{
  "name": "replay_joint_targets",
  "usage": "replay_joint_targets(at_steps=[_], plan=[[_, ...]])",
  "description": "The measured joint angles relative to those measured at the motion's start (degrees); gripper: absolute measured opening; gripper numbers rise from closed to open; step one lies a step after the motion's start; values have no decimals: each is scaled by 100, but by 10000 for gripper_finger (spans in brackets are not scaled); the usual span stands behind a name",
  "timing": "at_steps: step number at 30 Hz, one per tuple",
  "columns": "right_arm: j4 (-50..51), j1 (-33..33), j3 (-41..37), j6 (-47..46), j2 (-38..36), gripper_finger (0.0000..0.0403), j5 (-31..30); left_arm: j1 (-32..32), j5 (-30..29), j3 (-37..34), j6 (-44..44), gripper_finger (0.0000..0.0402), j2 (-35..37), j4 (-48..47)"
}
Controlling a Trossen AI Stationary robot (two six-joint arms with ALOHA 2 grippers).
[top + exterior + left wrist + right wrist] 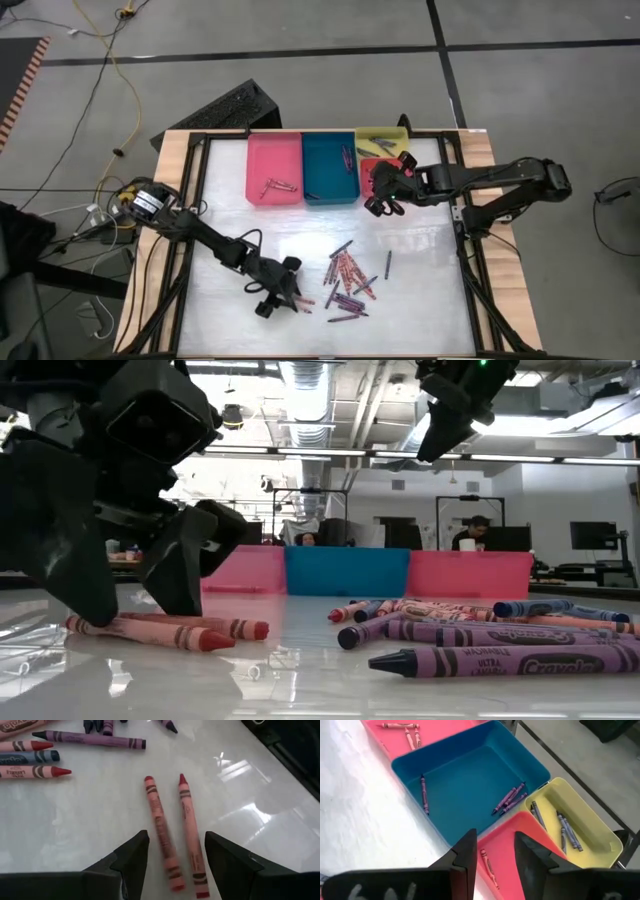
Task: Sort crayons
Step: Put the red crayon into the red bin
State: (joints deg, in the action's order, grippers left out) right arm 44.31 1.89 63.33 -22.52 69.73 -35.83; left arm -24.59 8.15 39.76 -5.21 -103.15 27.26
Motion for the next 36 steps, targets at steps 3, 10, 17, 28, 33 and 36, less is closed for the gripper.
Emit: replay_joint_targets(at_steps=[3,10,17,28,33,36], plan=[[0,0,0,-1,0,124,0,100,95,-94,-45,185,6,28],[25,-2,0,-1,0,124,0,255,147,-130,154,185,6,-50],[26,-4,0,-1,0,124,0,426,-114,-130,461,185,6,-277],[27,-4,0,-5,0,124,0,525,-1307,-134,608,185,6,-461],[28,-2,0,-5,0,124,0,613,-1495,-134,599,185,11,-397],[28,-2,0,-10,0,124,0,661,-1502,-136,621,185,11,-323]])
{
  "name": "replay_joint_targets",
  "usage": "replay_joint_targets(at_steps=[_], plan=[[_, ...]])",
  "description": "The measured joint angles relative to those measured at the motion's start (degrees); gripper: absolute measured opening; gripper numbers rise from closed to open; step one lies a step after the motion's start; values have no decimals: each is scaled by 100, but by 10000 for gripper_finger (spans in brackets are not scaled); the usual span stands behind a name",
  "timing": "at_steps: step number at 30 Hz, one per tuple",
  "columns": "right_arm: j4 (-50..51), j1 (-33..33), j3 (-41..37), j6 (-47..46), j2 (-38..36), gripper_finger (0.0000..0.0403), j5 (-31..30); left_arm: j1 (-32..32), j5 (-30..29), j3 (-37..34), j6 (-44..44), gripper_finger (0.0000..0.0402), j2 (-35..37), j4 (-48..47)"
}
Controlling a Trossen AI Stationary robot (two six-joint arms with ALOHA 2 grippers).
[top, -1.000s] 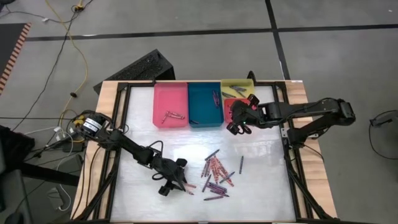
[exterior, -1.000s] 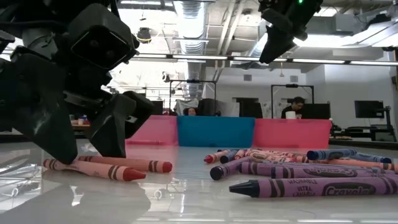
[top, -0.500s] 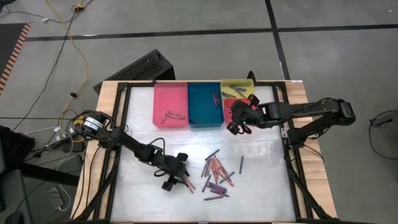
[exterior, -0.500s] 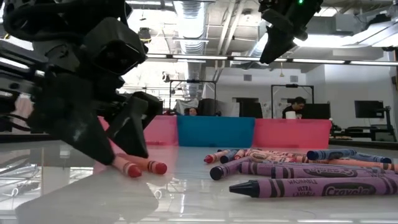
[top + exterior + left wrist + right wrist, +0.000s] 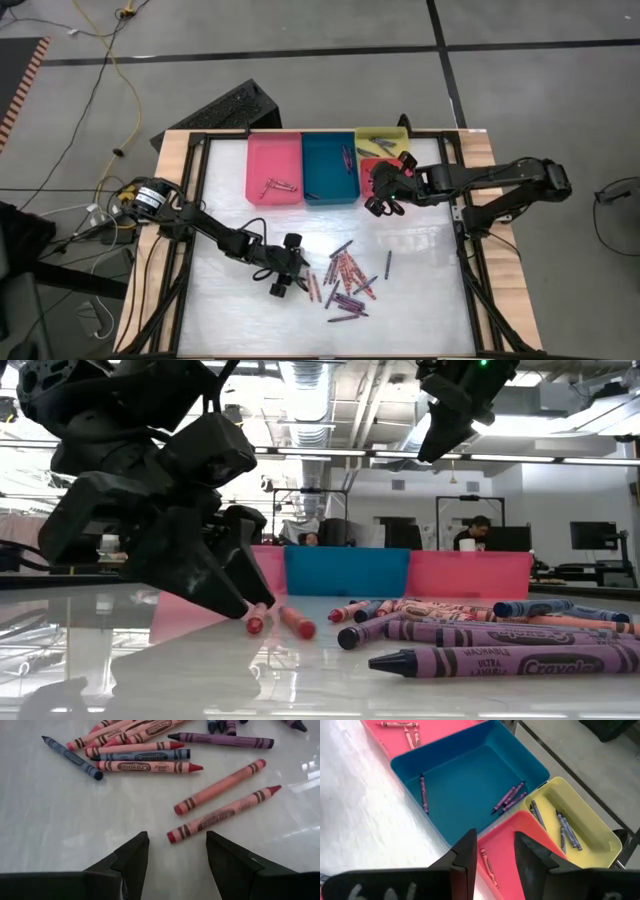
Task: Sort crayons
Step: Put the red crayon into the red bin
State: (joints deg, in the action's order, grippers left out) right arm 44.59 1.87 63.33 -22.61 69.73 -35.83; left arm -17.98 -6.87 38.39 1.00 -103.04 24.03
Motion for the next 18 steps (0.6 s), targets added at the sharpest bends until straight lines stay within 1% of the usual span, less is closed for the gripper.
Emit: replay_joint_targets(at_steps=[2,5,11,15,18], plan=[[0,0,0,0,0,124,0,0,5,0,76,185,-1,0],[0,0,0,0,0,124,0,7,193,0,292,185,0,8],[0,0,0,0,0,124,0,53,259,0,667,185,0,146],[-2,0,0,0,0,124,2,115,332,5,1014,185,0,396],[-2,0,0,0,0,124,2,180,475,95,1310,185,-3,412]])
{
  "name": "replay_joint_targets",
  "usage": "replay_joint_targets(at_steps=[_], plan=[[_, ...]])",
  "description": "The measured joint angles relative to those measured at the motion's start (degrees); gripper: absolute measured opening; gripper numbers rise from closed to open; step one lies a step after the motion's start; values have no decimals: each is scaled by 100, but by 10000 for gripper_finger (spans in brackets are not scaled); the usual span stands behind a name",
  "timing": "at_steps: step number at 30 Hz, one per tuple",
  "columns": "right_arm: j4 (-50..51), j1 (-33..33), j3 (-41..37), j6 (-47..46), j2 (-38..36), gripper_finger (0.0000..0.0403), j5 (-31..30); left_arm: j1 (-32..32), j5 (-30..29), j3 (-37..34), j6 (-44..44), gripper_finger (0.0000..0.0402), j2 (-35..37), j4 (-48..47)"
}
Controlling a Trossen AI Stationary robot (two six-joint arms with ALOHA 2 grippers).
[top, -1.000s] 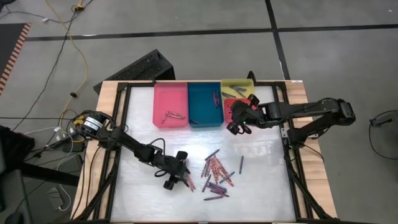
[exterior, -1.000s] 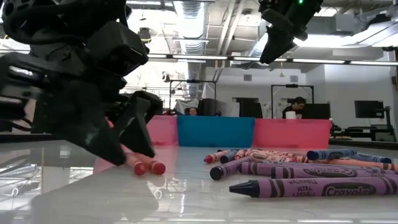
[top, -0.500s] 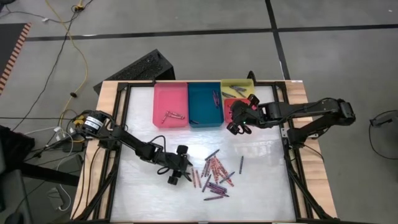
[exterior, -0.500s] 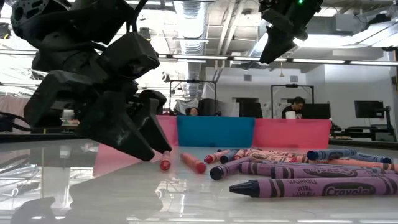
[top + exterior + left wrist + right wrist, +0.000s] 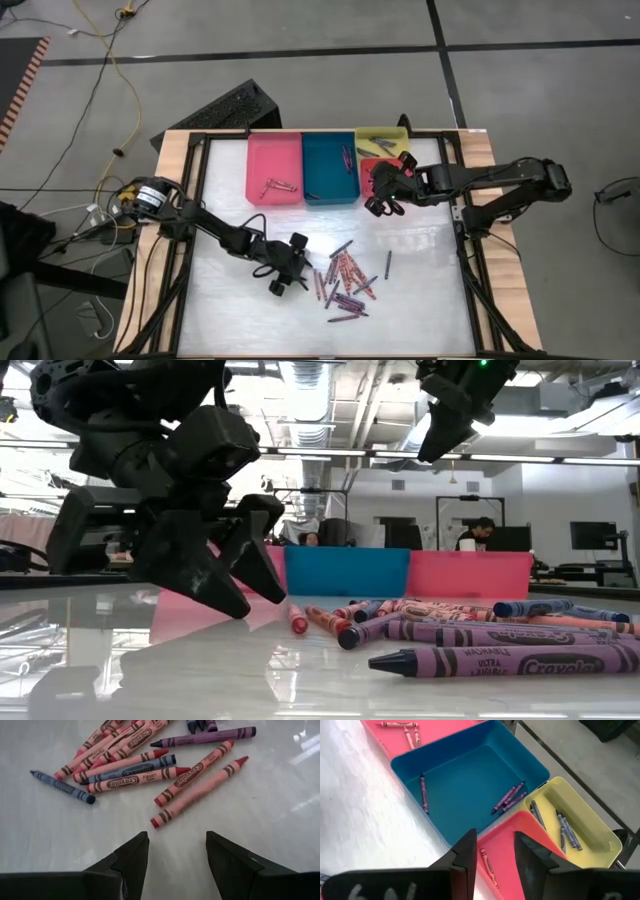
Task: Sort crayons
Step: Put the red crayon into the red bin
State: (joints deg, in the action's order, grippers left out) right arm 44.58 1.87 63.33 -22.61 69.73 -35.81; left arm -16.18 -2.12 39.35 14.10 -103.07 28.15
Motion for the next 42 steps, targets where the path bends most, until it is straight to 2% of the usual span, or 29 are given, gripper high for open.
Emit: replay_joint_targets(at_steps=[7,12,26,35,38,42], plan=[[0,0,0,2,0,124,0,205,101,134,278,185,-21,9],[0,0,0,4,0,124,2,297,754,136,268,185,-21,8],[2,2,0,8,0,124,4,293,952,142,473,185,-21,-99],[27,17,2,6,0,124,35,295,1138,353,377,183,-632,45],[50,39,2,6,0,124,48,298,1249,385,318,166,-679,2],[67,39,2,6,0,124,112,310,1307,388,322,114,-657,-95]])
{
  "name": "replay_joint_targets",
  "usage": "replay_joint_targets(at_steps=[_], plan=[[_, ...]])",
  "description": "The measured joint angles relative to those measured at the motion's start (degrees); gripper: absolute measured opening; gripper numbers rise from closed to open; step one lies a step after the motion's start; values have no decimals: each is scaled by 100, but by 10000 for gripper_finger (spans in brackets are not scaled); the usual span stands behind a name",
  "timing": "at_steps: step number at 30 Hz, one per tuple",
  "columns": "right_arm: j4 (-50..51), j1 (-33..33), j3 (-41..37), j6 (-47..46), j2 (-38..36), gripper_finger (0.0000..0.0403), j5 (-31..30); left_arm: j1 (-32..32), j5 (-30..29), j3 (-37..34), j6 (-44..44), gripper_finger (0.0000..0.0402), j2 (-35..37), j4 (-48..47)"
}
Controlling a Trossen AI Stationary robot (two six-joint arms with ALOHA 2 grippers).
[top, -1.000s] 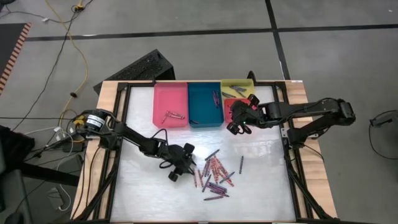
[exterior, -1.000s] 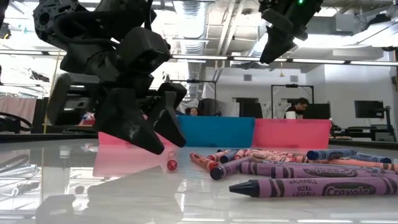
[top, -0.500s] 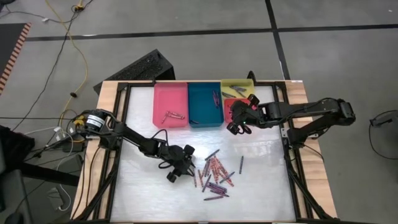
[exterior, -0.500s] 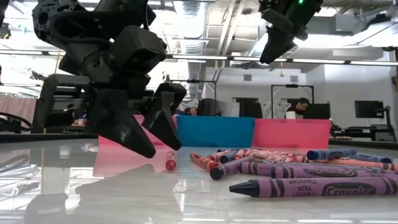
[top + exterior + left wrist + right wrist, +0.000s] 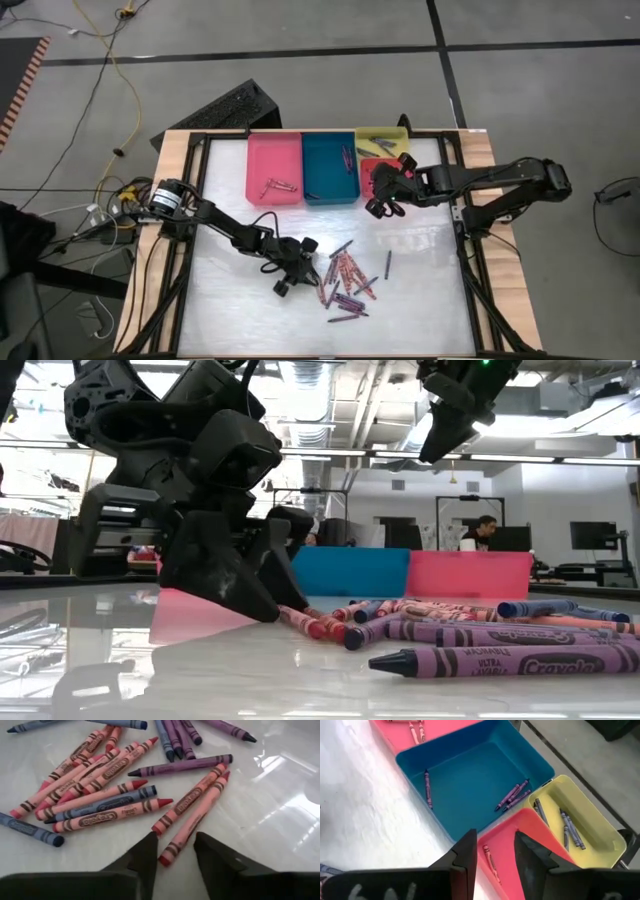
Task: Sort crayons
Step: Put the red crayon into the red bin
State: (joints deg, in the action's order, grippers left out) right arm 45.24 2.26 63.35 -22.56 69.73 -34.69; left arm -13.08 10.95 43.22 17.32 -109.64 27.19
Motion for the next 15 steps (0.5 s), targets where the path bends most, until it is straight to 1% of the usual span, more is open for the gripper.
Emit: replay_joint_targets(at_steps=[5,8,11,15], plan=[[1,15,0,-6,0,124,28,4,105,4,-59,43,6,-92],[1,37,0,-6,0,124,28,7,100,4,-101,14,11,-113],[1,38,0,-33,0,124,30,7,89,4,-258,8,15,-145],[-46,38,0,-99,0,124,26,7,70,4,-554,16,37,-173]])
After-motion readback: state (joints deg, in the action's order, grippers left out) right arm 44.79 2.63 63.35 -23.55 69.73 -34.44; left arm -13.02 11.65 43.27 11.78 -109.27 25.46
